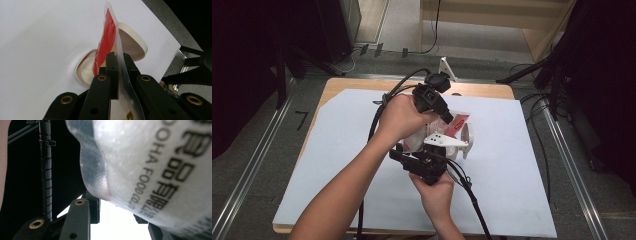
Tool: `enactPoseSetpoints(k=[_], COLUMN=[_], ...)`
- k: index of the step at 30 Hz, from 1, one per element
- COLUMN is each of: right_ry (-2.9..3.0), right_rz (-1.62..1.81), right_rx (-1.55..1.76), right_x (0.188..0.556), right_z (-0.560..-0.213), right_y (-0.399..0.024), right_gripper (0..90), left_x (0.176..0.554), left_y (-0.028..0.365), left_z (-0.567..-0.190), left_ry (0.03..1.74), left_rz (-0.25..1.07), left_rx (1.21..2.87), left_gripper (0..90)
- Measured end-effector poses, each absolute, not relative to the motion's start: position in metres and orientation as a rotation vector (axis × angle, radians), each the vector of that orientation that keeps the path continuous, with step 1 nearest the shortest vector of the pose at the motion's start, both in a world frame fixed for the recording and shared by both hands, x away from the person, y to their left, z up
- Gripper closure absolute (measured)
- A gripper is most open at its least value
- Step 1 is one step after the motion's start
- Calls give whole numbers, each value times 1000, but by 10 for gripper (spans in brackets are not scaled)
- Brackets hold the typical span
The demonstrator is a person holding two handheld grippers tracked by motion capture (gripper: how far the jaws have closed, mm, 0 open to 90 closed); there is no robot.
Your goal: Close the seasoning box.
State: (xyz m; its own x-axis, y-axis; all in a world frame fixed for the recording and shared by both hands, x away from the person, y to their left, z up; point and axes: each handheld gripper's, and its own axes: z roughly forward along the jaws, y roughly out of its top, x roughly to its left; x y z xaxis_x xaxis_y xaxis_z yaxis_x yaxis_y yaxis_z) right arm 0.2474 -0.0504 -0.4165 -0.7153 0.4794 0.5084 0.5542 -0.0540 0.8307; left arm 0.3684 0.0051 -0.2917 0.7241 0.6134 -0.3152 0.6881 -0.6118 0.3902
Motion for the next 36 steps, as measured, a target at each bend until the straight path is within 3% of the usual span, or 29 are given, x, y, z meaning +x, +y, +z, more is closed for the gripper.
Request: enactPoseSetpoints(k=[14,15,16,21,27,36], right_ry=[-2127,-2126,-2150,-2140,-2150,-2147], right_rz=[-1927,-1927,-1899,-1933,-1922,-1903], right_rx=[-1152,-1152,-1184,-1096,-1104,-1122], right_x=[245,245,245,239,238,241], right_z=[-421,-421,-422,-424,-423,-423], right_y=[-50,-50,-51,-45,-44,-47], right_gripper=[653,723,870,805,802,879], left_x=[368,369,368,366,366,364], left_y=[7,7,7,3,5,4], left_z=[-293,-293,-293,-294,-294,-293], left_ry=[992,990,992,985,981,986], left_rz=[-210,-218,-207,-201,-205,-201], left_rx=[2446,2445,2438,2450,2454,2456], left_gripper=[883,883,882,884,883,887])
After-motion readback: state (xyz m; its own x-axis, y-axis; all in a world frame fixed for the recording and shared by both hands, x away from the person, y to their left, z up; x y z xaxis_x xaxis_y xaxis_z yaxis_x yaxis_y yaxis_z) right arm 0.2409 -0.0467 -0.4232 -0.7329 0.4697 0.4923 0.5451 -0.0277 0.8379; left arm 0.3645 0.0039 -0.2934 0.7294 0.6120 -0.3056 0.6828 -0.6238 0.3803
